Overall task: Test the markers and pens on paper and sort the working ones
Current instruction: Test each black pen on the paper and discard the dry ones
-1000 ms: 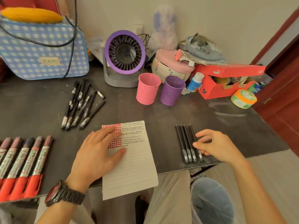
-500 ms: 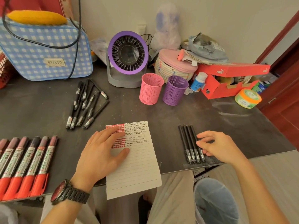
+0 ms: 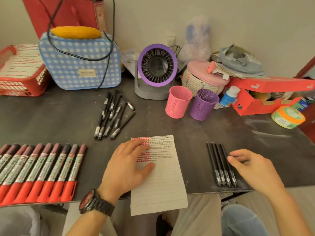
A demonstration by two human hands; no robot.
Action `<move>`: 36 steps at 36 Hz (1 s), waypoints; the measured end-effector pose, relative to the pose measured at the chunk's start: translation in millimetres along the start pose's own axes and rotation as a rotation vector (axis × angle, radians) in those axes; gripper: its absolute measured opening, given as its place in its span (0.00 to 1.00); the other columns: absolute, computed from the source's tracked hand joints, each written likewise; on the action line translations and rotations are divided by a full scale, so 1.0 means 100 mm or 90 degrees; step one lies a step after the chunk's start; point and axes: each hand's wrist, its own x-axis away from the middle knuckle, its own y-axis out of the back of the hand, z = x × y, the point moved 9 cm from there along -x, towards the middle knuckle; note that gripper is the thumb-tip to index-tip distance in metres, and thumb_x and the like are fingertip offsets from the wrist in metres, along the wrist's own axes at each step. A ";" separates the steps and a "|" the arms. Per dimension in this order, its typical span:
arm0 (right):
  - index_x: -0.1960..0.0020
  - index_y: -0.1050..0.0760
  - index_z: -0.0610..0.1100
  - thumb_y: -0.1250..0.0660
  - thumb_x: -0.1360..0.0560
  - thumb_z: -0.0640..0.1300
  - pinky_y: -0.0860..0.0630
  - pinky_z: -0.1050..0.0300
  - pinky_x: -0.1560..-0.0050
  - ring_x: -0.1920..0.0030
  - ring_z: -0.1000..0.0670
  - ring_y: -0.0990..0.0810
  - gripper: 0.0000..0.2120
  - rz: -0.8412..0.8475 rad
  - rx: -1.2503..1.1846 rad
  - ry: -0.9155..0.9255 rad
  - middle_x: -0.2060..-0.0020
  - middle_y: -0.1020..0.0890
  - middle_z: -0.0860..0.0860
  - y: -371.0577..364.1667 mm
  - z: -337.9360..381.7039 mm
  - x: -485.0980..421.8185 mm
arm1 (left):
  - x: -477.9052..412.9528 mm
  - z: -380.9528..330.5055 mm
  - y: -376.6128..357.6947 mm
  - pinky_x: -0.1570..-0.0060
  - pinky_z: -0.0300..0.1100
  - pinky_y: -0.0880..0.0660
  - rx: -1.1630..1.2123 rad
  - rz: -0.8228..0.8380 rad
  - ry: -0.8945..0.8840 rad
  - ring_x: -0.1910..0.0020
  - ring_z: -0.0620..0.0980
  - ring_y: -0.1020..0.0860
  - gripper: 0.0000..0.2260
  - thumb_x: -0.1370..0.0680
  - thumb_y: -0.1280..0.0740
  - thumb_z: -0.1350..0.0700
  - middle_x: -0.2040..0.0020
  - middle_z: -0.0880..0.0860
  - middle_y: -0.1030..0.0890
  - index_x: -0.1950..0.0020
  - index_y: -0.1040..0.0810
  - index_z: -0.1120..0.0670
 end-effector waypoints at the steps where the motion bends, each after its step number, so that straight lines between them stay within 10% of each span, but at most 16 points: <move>1: 0.53 0.21 0.62 0.29 0.23 0.55 0.30 0.65 0.58 0.58 0.63 0.21 0.02 -0.018 0.002 0.011 0.62 0.17 0.64 0.01 0.08 0.03 | 0.00 0.00 0.00 0.28 0.52 0.34 0.003 -0.004 0.000 0.30 0.49 0.29 0.27 0.26 0.37 0.35 0.29 0.44 0.26 0.32 0.22 0.46; 11: 0.51 0.21 0.66 0.25 0.26 0.46 0.27 0.59 0.57 0.57 0.56 0.18 0.14 -0.055 -0.123 0.176 0.57 0.19 0.67 -0.48 0.96 0.34 | 0.01 -0.02 -0.01 0.26 0.46 0.38 0.009 -0.005 0.004 0.30 0.46 0.31 0.27 0.25 0.36 0.35 0.29 0.42 0.29 0.30 0.25 0.45; 16: 0.43 0.20 0.59 0.27 0.24 0.45 0.26 0.54 0.41 0.43 0.54 0.22 0.13 0.009 -0.118 0.267 0.46 0.22 0.68 -0.96 1.30 0.36 | 0.00 -0.03 -0.01 0.25 0.41 0.43 0.005 -0.004 0.002 0.29 0.45 0.33 0.27 0.25 0.36 0.35 0.28 0.42 0.30 0.29 0.26 0.45; 21: 0.36 0.21 0.53 0.30 0.22 0.45 0.39 0.63 0.32 0.33 0.61 0.33 0.14 0.021 -0.102 0.257 0.36 0.24 0.63 -1.27 1.35 0.33 | -0.01 -0.04 -0.03 0.25 0.43 0.42 0.001 -0.005 -0.003 0.29 0.45 0.33 0.27 0.25 0.36 0.35 0.28 0.42 0.30 0.29 0.26 0.46; 36: 0.33 0.22 0.51 0.32 0.22 0.50 0.34 0.55 0.29 0.28 0.55 0.32 0.18 -0.023 -0.021 0.291 0.32 0.24 0.59 -1.42 1.31 0.35 | -0.09 0.02 0.02 0.29 0.45 0.35 0.035 0.016 0.000 0.31 0.41 0.33 0.21 0.23 0.37 0.37 0.32 0.40 0.27 0.32 0.23 0.44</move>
